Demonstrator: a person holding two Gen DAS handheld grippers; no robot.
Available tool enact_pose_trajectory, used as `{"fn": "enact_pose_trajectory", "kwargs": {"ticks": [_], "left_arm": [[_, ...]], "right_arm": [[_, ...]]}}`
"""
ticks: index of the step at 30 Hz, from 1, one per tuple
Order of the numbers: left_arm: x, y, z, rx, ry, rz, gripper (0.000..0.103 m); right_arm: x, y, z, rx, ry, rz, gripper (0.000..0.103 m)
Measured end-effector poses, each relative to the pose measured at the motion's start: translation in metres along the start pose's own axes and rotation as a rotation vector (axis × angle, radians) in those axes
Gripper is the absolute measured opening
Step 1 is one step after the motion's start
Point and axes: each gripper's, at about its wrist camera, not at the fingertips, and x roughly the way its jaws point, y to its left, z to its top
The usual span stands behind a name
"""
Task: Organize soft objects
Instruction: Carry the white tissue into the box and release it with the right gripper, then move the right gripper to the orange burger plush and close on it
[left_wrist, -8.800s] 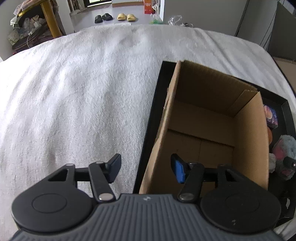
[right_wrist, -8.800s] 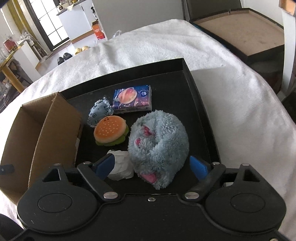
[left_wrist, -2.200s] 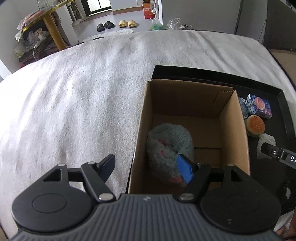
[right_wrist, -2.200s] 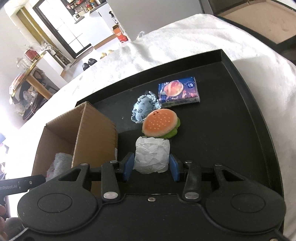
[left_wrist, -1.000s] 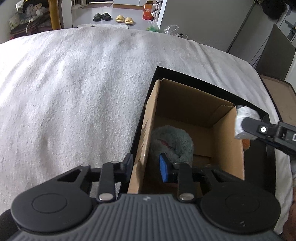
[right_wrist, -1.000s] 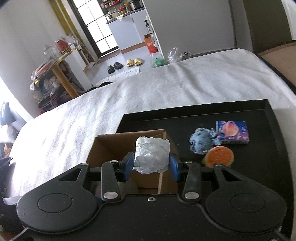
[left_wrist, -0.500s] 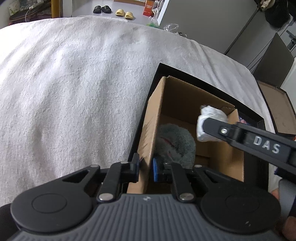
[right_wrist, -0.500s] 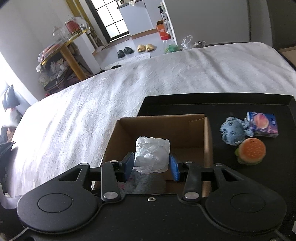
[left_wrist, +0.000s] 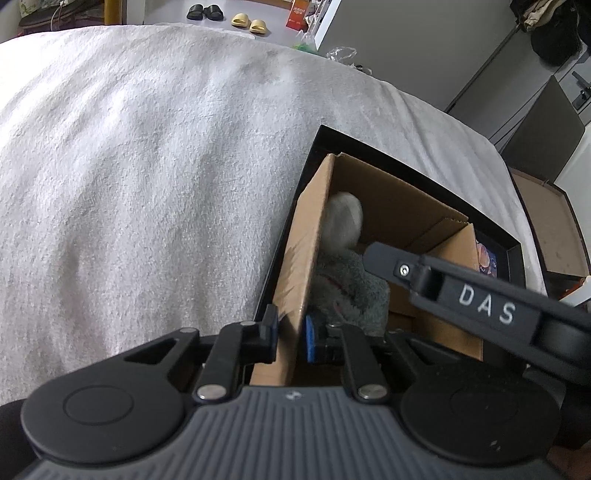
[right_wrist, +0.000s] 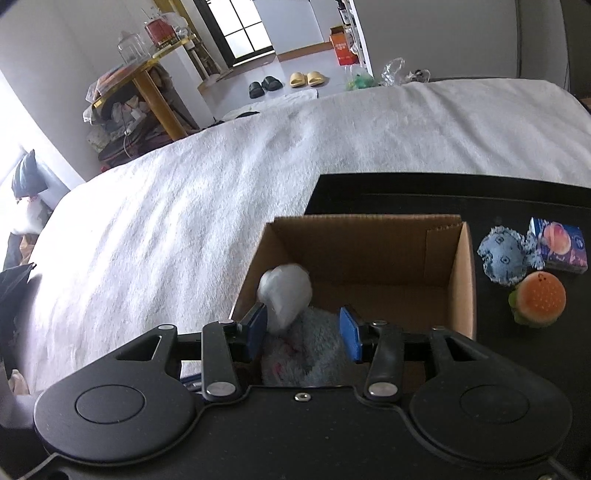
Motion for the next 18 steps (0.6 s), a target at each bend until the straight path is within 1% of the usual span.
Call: {"fn": "enact_pose_trajectory", "kwargs": {"ticks": [9,18], "left_arm": [[-0.001,-0.006,0.001,0.015,0.003,0.022,0.014],[-0.005,-0.021,0.0,0.06,-0.019,0.082,0.017]], "right_arm": [[-0.016,-0.008,-0.006,-0.008,-0.011,-0.016,0.044],[-0.031,-0.032,-0.01,0.017,-0.025,-0.045,0.044]]}}
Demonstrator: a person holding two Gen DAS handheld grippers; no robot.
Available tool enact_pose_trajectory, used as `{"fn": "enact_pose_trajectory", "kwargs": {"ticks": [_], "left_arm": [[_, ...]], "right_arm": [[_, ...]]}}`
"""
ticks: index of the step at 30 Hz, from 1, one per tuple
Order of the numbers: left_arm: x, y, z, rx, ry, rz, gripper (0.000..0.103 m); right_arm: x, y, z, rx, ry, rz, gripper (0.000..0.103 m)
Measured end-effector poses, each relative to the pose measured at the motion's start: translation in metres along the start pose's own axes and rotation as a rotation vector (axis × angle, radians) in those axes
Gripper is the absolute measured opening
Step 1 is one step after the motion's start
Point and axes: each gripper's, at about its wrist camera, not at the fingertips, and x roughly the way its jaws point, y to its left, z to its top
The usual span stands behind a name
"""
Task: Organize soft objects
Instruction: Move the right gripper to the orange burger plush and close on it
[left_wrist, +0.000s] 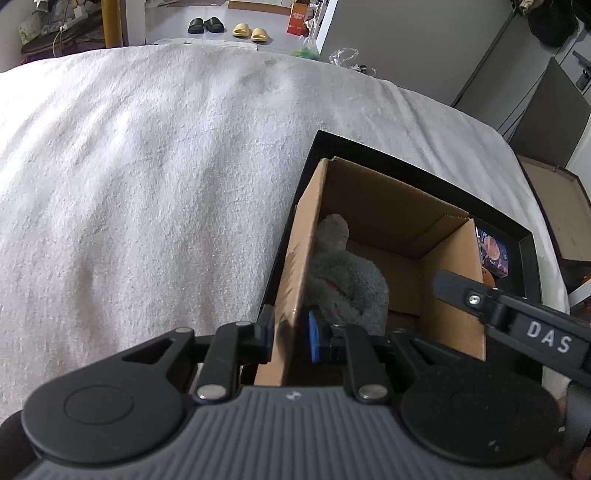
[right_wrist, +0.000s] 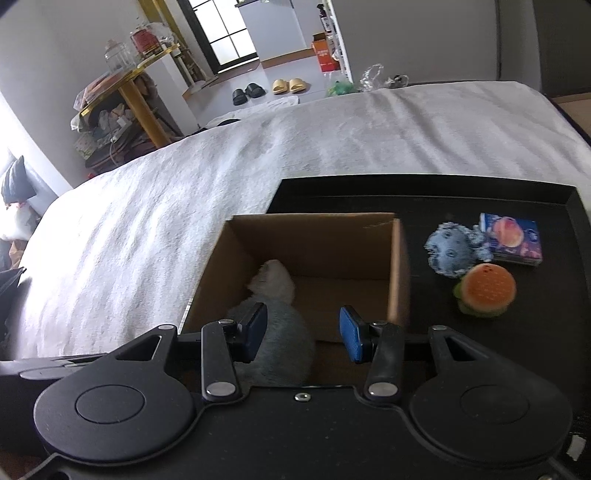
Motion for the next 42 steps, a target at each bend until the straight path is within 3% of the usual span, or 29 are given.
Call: {"fn": "enact_pose_trajectory", "kwargs": {"ticks": [3,8,11,17,22,42], "left_arm": [[0.001,-0.005,0.0,0.009,0.006,0.018,0.021],[0.0,-0.013,0.0,0.025,-0.004,0.065,0.042],[0.0,-0.018,0.0,0.034,-0.013,0.09,0.046],[0.001,-0.028,0.002,0.06,-0.016,0.133,0.048],[0.004,-0.036,0.003,0.084,-0.015,0.168,0.052],[0.025,-0.075,0.009,0.16,-0.009,0.3,0.054]], "right_arm": [[-0.006,-0.01,0.0,0.009,-0.011,-0.011,0.044],[-0.012,-0.029,0.002,0.028,-0.03,-0.026,0.044],[-0.016,-0.042,0.003,0.045,-0.043,-0.025,0.044],[-0.013,-0.065,0.002,0.084,-0.051,-0.035,0.045],[-0.009,-0.082,-0.003,0.108,-0.062,-0.045,0.061],[0.025,-0.142,-0.017,0.207,-0.032,-0.1,0.082]]}}
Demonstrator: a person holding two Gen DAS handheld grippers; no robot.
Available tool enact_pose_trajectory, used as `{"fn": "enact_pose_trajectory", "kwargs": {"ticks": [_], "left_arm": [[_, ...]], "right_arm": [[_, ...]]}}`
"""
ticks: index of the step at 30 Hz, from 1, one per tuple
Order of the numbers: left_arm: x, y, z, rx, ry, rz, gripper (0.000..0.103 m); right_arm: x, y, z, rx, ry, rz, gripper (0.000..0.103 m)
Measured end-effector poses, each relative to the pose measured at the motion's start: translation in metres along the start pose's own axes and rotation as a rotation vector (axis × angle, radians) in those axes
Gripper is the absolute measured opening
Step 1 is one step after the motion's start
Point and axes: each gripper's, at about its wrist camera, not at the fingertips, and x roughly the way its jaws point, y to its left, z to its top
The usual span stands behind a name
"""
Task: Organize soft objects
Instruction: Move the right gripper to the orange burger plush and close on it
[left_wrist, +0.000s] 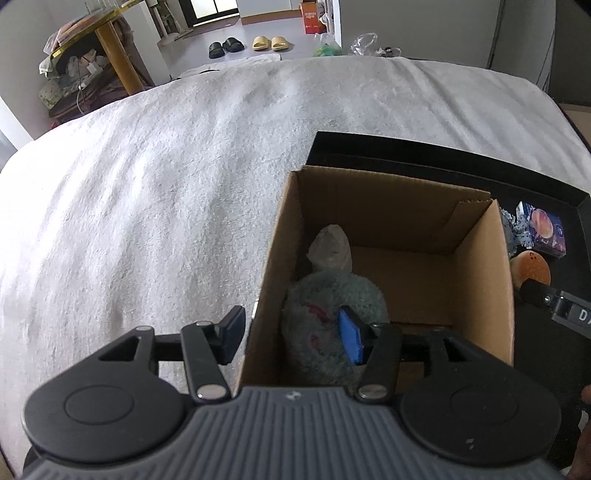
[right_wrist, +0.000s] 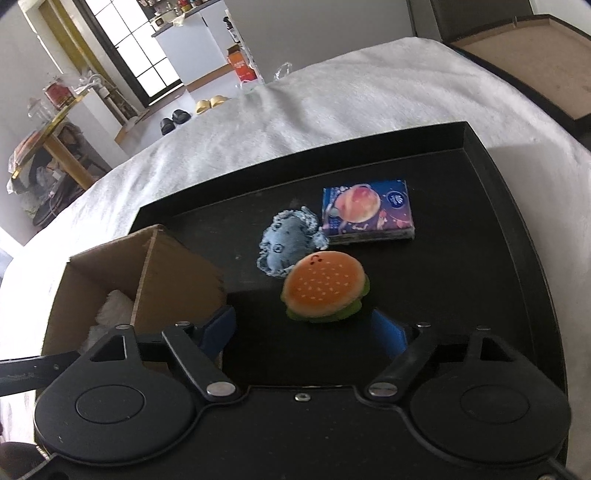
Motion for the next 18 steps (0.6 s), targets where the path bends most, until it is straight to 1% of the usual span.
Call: {"fn": "enact_pose_trajectory", "kwargs": {"ticks": [10,14,18], "left_arm": [[0.002,-0.013,0.005,0.028,0.0,0.034,0.057],[0.002,-0.013,0.005,0.031,0.003,0.035,0.057],[0.002,-0.013,0.005,0.03,0.002,0.036,0.057]], "right_arm": [[0.017,-0.008,0.003,-0.01,-0.006,-0.042,0.082],[0.022,-0.007,0.002,-0.02,-0.008,-0.044,0.082],[0.024,-0.005,0.001,-0.045,-0.022,-0.065,0.081]]}}
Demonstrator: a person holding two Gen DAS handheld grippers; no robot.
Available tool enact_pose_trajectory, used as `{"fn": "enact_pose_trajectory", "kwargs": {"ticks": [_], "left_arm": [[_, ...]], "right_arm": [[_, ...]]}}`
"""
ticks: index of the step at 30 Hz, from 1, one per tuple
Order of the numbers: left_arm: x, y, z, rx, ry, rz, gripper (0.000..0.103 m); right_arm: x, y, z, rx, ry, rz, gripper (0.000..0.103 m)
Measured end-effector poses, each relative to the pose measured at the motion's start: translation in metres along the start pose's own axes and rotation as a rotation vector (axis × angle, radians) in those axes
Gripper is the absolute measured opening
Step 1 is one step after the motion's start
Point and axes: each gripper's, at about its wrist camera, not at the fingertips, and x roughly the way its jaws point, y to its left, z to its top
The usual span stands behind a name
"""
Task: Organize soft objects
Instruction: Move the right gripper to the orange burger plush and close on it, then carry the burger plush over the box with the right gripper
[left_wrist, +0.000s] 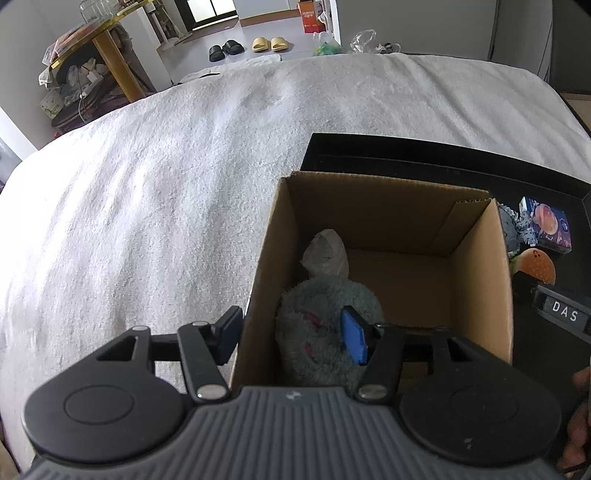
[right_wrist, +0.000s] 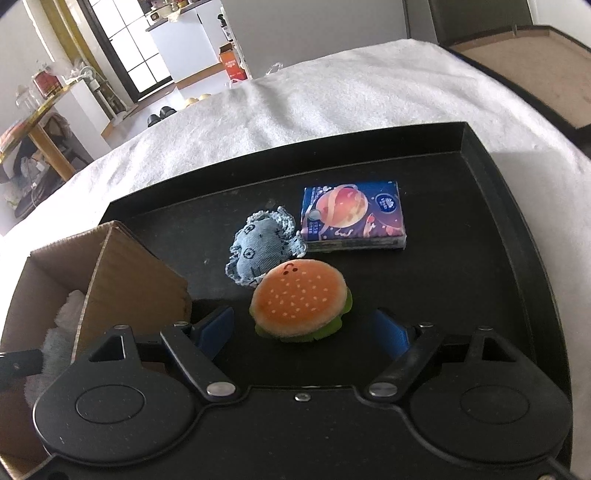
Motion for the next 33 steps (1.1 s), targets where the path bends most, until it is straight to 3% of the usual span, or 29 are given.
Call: {"fn": "enact_pose_trajectory", "kwargs": {"ticks": [2,4,6,14,22,33], "left_arm": [[0.0,0.001,0.0,-0.002,-0.001,-0.005,0.057],[-0.001,0.002,-0.001,-0.003,0.0,-0.009,0.057],[-0.001,0.004,-0.001,-0.005,0.002,-0.012,0.057],[-0.005,0.021,-0.006,-0.04,-0.002,-0.034,0.057],[-0.011,0.036,-0.014,-0.07,-0.006,-0.074,0.057],[-0.015,0.05,-0.021,-0.102,-0.009,-0.124,0.057]], "right_arm": [[0.0,0.001,-0.001,-0.016,-0.008,-0.008,0.076],[0.001,0.002,-0.002,-0.026,0.001,-0.004,0.051],[0.002,0.001,-0.004,-0.018,0.018,0.011,0.041],[-0.014,0.0,-0.006,0.007,0.024,0.044,0.03],[-0.031,0.008,-0.007,-0.03,0.014,0.053,0.005],[-0.058,0.02,-0.004,-0.064,-0.018,0.046,0.002]]}}
